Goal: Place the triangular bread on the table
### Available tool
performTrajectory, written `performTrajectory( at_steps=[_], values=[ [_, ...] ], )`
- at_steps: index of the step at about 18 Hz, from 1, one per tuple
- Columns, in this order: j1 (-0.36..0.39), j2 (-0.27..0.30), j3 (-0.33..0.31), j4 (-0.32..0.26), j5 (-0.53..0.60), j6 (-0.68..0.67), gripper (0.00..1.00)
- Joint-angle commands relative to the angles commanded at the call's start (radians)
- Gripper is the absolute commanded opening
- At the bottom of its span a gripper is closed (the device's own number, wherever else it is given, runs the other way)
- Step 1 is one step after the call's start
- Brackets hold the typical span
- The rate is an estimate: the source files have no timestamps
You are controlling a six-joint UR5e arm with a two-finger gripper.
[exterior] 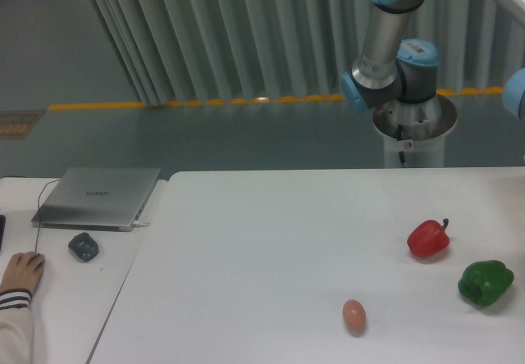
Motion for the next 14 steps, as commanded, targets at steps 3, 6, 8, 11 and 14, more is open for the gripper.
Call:
performTrajectory(
  at_steps=[3,6,8,11,14],
  values=[
    [0.002,0.005,-0.003,-0.002,0.002,0.008,1.00],
    [0.008,0.011,-0.008,-0.002,0.000,0.009,1.00],
    [0.008,0.017,-0.009,0.000,0.006,0.009,1.00],
    [0.020,0.028,-0.029,0.018,0.037,-0.005,1.00],
    [0.051,0.044,-0.049,0.051,0.040,-0.064,1.00]
  ],
)
